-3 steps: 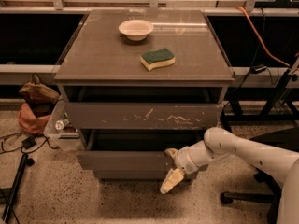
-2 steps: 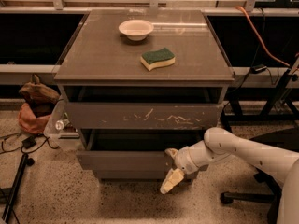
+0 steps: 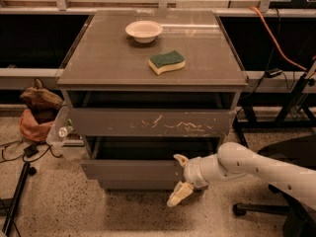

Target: Open middle drawer

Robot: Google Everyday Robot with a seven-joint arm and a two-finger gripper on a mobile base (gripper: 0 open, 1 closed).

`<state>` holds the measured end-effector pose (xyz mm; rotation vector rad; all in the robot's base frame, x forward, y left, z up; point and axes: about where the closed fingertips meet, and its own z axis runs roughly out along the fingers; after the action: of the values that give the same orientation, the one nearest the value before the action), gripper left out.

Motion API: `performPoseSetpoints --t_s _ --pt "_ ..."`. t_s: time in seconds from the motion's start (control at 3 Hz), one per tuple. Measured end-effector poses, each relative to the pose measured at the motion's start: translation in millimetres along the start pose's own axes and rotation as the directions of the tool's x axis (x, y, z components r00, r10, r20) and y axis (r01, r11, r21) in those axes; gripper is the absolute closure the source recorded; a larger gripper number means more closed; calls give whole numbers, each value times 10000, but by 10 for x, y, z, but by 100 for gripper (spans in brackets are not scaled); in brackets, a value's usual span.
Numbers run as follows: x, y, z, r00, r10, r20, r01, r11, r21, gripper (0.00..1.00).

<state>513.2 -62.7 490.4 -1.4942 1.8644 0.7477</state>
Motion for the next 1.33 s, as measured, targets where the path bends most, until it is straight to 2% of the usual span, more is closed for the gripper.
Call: performPoseSetpoints --t_s 0.33,0.67,1.0,1.33 --pt "-76 -170 -95 9945 -1029 214 997 9880 1181 0" --pt "-66 -424 -129 9914 -1304 121 1264 9768 1732 0" --pt "-33 -714 -107 9925 -1221 -100 1218 9753 1841 0" --pt "23 -984 18 9947 -961 -371 1007 9829 1545 0"
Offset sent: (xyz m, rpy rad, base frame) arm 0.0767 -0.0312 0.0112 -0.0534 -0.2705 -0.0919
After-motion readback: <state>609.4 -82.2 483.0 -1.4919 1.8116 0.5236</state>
